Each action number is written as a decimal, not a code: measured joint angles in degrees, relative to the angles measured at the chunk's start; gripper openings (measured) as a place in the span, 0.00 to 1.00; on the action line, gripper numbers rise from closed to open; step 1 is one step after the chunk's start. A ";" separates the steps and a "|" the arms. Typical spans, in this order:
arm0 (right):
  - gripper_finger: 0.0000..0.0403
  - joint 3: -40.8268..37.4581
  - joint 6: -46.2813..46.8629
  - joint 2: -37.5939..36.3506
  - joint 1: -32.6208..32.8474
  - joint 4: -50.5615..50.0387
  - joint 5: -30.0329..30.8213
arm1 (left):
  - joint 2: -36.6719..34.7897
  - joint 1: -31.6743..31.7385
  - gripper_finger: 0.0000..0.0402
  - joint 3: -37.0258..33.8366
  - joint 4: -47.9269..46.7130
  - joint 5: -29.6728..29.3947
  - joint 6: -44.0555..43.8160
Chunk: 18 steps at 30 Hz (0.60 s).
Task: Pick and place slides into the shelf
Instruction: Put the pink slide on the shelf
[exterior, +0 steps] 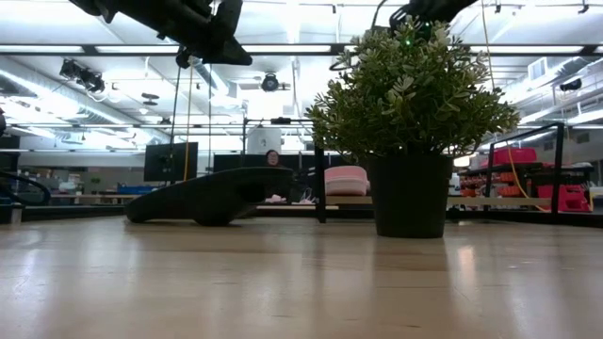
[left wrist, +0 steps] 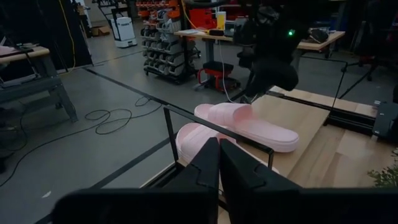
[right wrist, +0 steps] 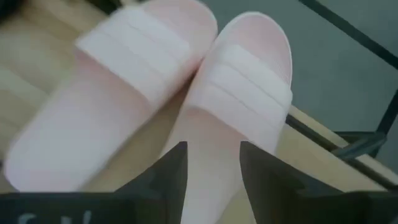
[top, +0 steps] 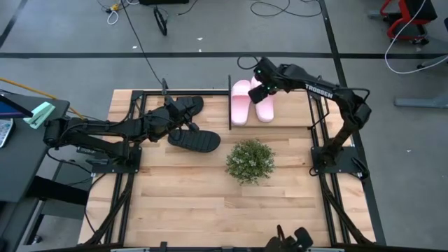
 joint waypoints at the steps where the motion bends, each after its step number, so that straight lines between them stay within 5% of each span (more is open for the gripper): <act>1: 0.39 0.00 -1.81 0.00 -0.49 -0.48 -0.52 | 0.00 0.00 0.03 0.00 0.00 0.00 0.00; 11: 0.59 0.00 -29.81 0.04 -1.45 -0.52 -0.17 | 0.00 0.00 0.06 0.00 -0.35 0.00 0.00; 18: 0.66 -1.29 -39.21 0.07 -1.57 0.30 0.24 | 0.00 0.00 0.05 0.00 -1.70 0.00 -0.72</act>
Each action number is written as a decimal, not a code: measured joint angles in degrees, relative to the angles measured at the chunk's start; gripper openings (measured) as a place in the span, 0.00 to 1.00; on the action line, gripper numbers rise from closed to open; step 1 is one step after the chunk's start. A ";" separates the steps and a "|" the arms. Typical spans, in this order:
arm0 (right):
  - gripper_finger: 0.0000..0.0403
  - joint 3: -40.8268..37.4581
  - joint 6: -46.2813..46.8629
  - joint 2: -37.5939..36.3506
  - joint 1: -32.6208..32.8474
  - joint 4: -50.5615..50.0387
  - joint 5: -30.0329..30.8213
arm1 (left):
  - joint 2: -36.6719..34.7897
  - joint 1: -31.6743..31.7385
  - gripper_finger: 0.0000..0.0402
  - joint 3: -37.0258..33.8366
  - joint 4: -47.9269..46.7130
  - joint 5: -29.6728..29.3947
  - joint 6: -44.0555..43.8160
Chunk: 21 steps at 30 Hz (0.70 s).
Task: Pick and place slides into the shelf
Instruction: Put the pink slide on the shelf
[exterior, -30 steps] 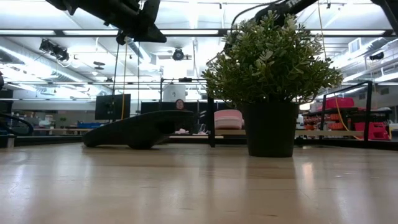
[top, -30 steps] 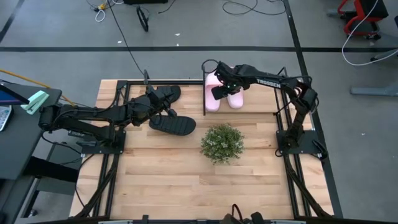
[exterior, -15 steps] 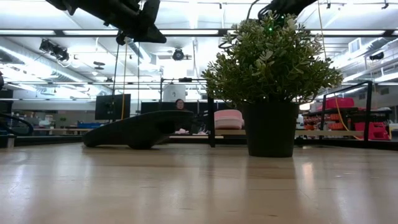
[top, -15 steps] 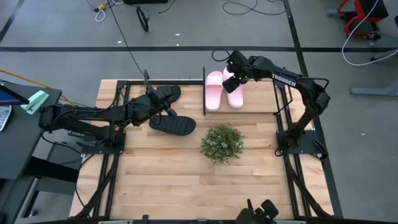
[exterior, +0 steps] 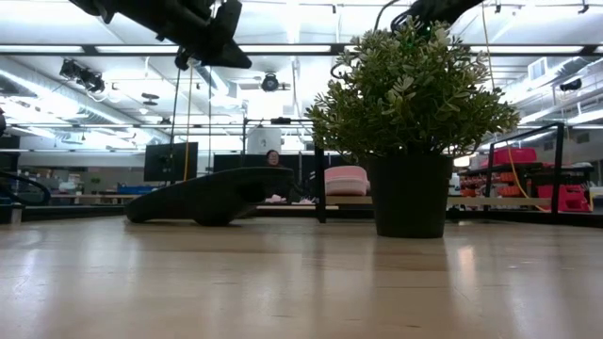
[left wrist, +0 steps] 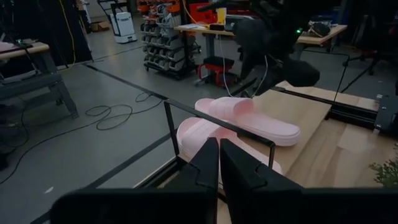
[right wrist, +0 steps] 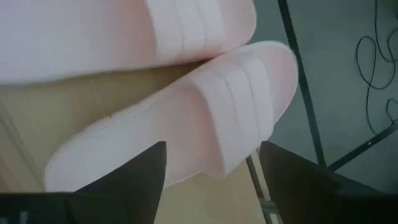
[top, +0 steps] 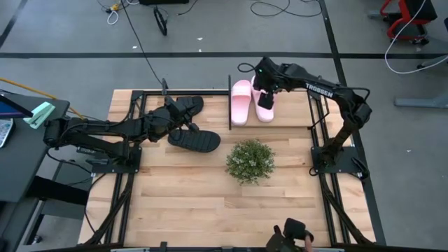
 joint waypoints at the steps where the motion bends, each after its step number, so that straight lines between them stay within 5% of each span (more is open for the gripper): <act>1: 0.66 -0.64 -0.74 0.00 -0.16 0.23 0.14 | 0.00 0.00 0.04 0.00 -0.18 0.00 -0.34; 11: 0.64 -8.74 -5.13 0.11 1.54 11.06 9.56 | 0.00 0.00 0.05 0.00 -0.42 0.00 -0.71; 21: 0.63 -13.71 -5.25 0.11 0.84 16.52 10.24 | 0.00 0.00 0.03 0.00 -0.42 0.00 -0.69</act>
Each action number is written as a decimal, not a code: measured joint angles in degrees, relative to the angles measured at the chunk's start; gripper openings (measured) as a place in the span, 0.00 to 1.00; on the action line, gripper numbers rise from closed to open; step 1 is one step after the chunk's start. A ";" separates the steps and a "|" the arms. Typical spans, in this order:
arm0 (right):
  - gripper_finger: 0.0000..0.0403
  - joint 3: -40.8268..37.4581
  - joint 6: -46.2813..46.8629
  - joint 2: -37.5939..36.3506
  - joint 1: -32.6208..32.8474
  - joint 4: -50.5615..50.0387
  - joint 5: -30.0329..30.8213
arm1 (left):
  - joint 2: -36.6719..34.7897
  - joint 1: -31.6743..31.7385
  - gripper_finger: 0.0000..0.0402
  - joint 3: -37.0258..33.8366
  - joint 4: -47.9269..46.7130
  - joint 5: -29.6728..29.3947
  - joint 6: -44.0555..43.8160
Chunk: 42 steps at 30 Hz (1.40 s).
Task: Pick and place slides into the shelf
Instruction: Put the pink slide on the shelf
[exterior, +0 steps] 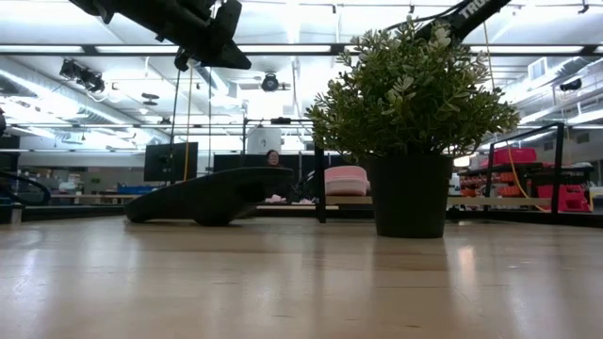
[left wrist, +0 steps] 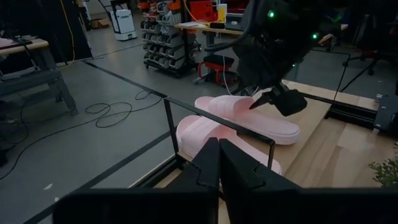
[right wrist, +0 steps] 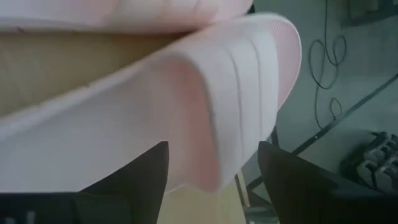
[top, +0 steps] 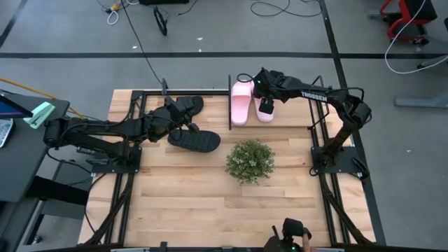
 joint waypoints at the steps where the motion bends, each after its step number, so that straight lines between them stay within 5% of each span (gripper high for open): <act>1: 0.62 -0.41 0.02 0.00 -0.01 0.48 0.62 | 0.00 -0.01 0.03 0.00 0.00 0.00 -0.01; 16: 0.47 -2.68 0.11 -0.02 -2.66 4.90 0.82 | 0.00 -0.01 0.05 0.00 0.00 0.00 -0.04; 27: 0.03 -2.66 4.16 -0.07 -3.10 4.88 -2.81 | 0.00 -0.02 0.05 0.00 0.00 0.00 -0.05; 42: 0.02 -0.65 7.23 0.00 -2.16 1.64 1.84 | 0.00 -0.02 0.03 0.00 0.02 0.00 -0.08</act>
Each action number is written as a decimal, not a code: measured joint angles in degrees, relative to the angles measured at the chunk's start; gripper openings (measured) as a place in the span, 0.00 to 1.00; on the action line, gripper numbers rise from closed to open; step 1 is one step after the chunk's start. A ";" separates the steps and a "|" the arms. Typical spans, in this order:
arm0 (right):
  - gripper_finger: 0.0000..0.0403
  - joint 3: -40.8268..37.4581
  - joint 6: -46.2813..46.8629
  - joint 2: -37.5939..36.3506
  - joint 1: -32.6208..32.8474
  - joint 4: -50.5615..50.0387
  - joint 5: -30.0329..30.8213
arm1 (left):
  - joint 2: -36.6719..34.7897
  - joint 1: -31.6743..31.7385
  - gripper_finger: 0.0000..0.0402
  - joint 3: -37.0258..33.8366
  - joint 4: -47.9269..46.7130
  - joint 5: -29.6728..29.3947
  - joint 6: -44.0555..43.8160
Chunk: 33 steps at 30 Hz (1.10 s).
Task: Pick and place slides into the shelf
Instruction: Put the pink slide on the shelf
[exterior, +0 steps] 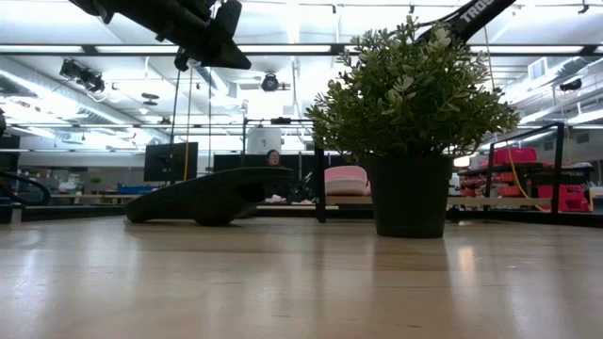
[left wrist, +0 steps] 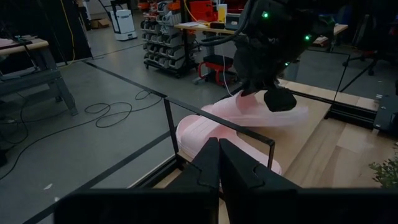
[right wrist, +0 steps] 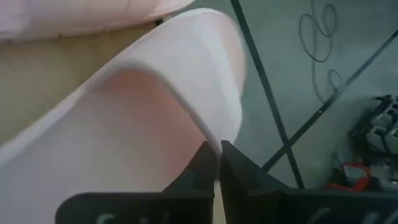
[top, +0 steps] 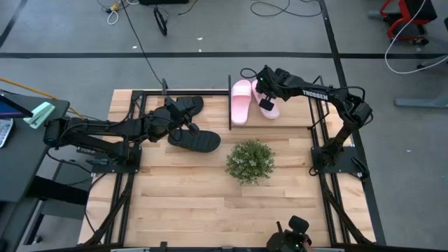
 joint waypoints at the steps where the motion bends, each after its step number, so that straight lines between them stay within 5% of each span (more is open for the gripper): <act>1: 0.02 -0.01 0.33 0.00 0.16 -0.13 -0.56 | 0.00 0.00 0.03 0.00 0.00 -0.02 0.00; 14: 0.05 -0.02 3.16 0.00 1.88 0.02 -7.77 | 0.00 0.02 0.05 0.00 0.00 -0.02 0.00; 33: 0.40 0.00 2.09 -0.02 2.02 0.10 -11.62 | 0.00 0.00 0.05 0.00 -0.16 0.00 0.02</act>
